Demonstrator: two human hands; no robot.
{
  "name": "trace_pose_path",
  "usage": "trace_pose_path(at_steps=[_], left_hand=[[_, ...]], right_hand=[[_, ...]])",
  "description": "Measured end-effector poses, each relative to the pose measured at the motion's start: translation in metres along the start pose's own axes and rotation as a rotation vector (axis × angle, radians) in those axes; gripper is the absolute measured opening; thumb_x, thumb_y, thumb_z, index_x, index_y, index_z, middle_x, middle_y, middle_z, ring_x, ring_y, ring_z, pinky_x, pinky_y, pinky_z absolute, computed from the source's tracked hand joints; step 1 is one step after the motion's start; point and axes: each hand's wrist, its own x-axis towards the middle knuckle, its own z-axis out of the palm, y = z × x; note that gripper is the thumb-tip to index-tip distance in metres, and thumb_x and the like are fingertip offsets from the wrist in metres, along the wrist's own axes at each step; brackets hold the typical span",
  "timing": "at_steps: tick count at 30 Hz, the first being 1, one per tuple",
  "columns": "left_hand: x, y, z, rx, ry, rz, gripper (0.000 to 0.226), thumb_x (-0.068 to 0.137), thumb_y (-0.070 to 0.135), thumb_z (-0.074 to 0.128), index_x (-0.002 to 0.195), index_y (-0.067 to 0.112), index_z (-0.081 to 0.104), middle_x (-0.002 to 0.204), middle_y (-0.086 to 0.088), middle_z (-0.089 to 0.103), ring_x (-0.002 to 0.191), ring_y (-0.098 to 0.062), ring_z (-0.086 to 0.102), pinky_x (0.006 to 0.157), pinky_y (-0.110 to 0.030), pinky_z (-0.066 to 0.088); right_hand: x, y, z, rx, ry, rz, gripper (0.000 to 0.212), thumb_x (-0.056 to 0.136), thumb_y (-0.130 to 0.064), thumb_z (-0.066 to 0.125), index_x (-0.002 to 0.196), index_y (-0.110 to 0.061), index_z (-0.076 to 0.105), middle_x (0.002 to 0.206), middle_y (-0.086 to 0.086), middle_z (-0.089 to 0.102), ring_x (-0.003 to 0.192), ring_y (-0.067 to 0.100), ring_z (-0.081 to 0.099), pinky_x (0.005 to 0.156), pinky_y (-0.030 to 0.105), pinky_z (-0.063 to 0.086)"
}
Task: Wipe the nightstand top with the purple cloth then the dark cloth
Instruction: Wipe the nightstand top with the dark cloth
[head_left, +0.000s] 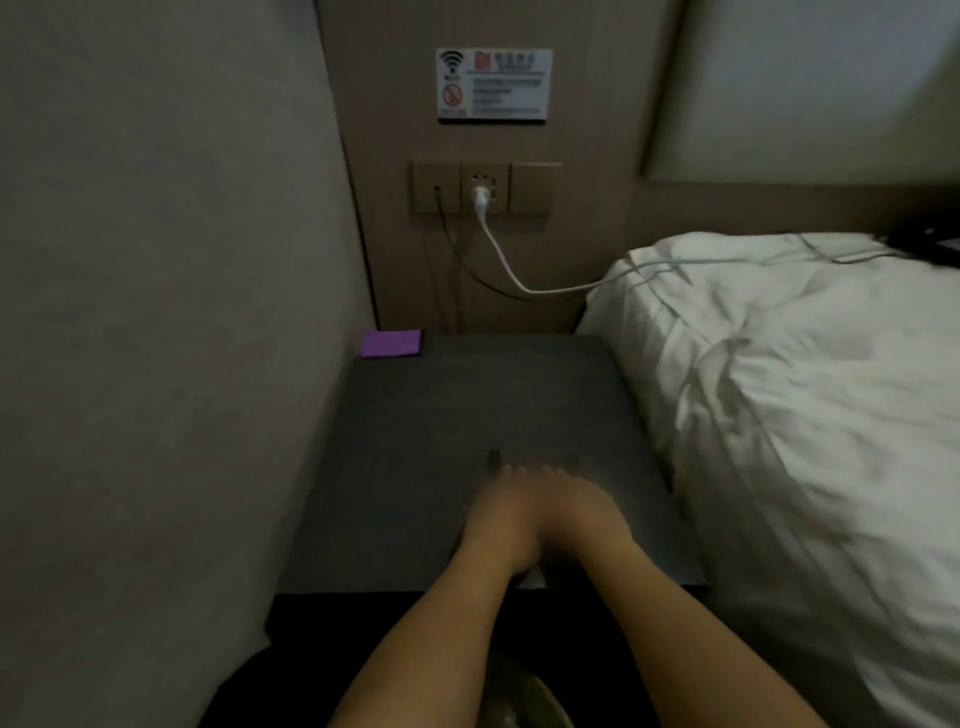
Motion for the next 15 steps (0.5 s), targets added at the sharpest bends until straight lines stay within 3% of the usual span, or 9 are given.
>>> trace_pose_path(at_steps=[7, 15], left_hand=[[0.055, 0.081, -0.001, 0.03, -0.031, 0.142, 0.079, 0.095, 0.02, 0.048, 0.155, 0.003, 0.0, 0.164, -0.012, -0.004, 0.151, -0.028, -0.003, 0.123, -0.037, 0.01], [0.053, 0.084, -0.004, 0.027, -0.018, 0.191, 0.074, 0.095, 0.018, 0.046, 0.155, 0.006, 0.004, 0.164, -0.011, 0.002, 0.152, -0.027, 0.001, 0.122, -0.036, 0.013]], right_hand=[[-0.019, 0.092, -0.005, 0.013, -0.02, 0.163, 0.062, 0.095, -0.009, 0.037, 0.152, -0.015, 0.015, 0.162, 0.002, 0.01, 0.148, 0.016, 0.015, 0.118, 0.029, 0.02], [-0.021, 0.085, 0.004, 0.054, 0.045, 0.246, 0.056, 0.097, -0.014, 0.033, 0.151, -0.011, 0.018, 0.161, 0.008, 0.015, 0.148, 0.02, 0.017, 0.117, 0.03, 0.023]])
